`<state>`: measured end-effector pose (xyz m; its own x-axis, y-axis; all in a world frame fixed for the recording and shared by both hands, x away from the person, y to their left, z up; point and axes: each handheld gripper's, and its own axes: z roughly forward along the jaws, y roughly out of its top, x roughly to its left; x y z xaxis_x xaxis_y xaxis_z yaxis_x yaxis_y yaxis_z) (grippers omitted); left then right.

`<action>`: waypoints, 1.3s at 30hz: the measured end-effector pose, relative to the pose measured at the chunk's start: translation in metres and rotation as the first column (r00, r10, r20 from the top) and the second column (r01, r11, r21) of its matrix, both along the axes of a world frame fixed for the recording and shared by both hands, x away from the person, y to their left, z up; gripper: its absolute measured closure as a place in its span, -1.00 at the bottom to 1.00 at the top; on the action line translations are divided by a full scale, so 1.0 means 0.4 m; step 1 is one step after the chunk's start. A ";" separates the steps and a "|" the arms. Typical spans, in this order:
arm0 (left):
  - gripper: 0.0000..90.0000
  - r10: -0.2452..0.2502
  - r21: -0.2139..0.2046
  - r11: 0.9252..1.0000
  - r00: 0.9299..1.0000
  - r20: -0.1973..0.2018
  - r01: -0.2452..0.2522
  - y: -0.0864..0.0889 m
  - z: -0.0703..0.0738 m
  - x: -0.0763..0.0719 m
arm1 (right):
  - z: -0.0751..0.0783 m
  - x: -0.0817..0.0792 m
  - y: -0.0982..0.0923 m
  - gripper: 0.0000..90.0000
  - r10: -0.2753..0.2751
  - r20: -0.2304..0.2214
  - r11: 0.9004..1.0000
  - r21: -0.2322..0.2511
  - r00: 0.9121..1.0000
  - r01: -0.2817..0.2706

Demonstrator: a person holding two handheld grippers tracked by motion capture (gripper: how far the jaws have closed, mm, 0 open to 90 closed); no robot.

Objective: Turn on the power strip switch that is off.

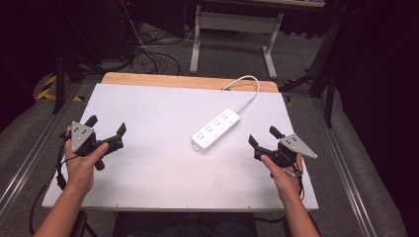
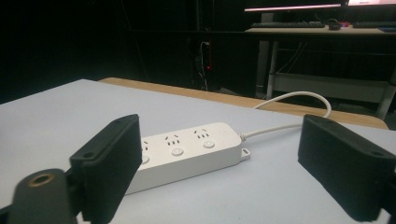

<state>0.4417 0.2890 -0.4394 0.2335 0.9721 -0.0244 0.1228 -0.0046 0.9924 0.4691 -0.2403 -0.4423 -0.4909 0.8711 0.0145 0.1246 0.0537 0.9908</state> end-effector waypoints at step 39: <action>-0.89 -0.009 0.006 1.000 1.000 -0.001 0.009 -0.004 0.000 0.001 | 0.023 -0.016 0.004 1.00 0.062 0.049 0.995 -0.077 0.997 -0.058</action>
